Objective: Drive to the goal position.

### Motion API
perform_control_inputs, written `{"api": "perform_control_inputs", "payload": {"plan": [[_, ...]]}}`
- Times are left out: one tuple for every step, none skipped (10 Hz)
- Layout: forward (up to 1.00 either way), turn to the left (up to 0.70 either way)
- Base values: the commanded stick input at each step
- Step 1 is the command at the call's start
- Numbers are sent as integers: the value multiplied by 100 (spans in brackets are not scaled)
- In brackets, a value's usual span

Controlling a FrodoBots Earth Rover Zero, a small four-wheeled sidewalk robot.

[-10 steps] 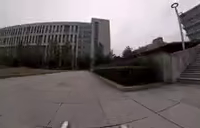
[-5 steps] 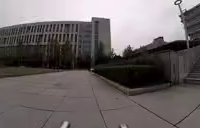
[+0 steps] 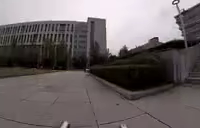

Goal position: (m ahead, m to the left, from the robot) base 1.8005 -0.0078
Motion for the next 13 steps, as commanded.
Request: {"api": "perform_control_inputs", "payload": {"plan": [[70,0],[70,0],[70,0],[70,0],[70,0],[70,0],[70,0],[70,0],[70,0],[70,-1],[70,-2],[70,-29],[70,-30]]}}
